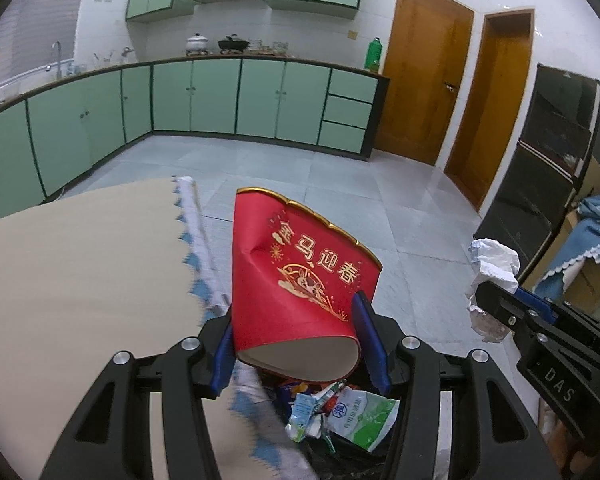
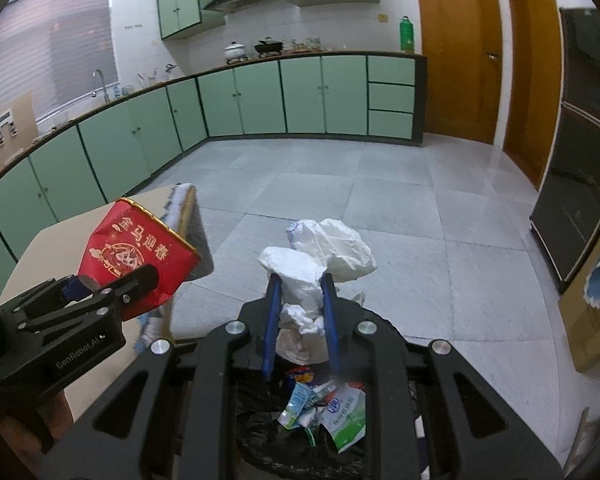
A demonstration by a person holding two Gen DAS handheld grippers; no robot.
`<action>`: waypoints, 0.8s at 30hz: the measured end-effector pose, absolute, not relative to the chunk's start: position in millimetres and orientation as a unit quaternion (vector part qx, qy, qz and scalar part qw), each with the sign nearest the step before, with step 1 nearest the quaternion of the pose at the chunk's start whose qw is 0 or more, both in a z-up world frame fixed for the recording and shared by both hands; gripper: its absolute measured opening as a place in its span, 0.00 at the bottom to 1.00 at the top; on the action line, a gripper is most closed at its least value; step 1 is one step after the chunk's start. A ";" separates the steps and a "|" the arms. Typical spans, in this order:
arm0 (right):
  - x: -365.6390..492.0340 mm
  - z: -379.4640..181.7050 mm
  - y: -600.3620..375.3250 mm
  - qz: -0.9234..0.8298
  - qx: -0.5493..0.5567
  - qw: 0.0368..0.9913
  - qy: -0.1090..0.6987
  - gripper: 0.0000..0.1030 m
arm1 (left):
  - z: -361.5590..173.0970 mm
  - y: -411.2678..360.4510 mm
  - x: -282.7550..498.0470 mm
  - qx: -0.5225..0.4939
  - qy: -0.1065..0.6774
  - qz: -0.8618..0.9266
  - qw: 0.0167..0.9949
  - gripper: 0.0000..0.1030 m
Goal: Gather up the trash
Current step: 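Open both tools over the bin to drop the cup and tissue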
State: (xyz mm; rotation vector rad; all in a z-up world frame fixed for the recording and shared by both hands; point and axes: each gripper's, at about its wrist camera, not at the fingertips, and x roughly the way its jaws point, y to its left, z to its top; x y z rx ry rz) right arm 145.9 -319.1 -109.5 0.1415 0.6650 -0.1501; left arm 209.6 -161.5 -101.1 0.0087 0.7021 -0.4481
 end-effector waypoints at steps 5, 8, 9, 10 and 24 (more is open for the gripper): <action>144.7 -126.9 -335.5 -0.085 0.077 0.933 0.341 0.22 | -114.4 -188.1 212.8 0.023 0.356 -0.225 0.907 0.51; 146.2 -136.6 -343.7 -0.085 0.085 0.930 0.349 0.25 | -121.4 -198.6 220.3 0.026 0.371 -0.227 0.900 0.52; 146.9 -140.1 -346.9 -0.084 0.088 0.928 0.352 0.26 | -123.7 -200.3 220.8 0.026 0.374 -0.227 0.899 0.52; 148.1 -143.7 -349.8 -0.084 0.091 0.927 0.355 0.28 | -126.1 -201.8 222.1 0.025 0.378 -0.228 0.897 0.52; 151.8 -152.7 -362.9 -0.104 0.102 0.924 0.355 0.69 | -118.9 -201.0 229.4 0.019 0.377 -0.227 0.898 0.68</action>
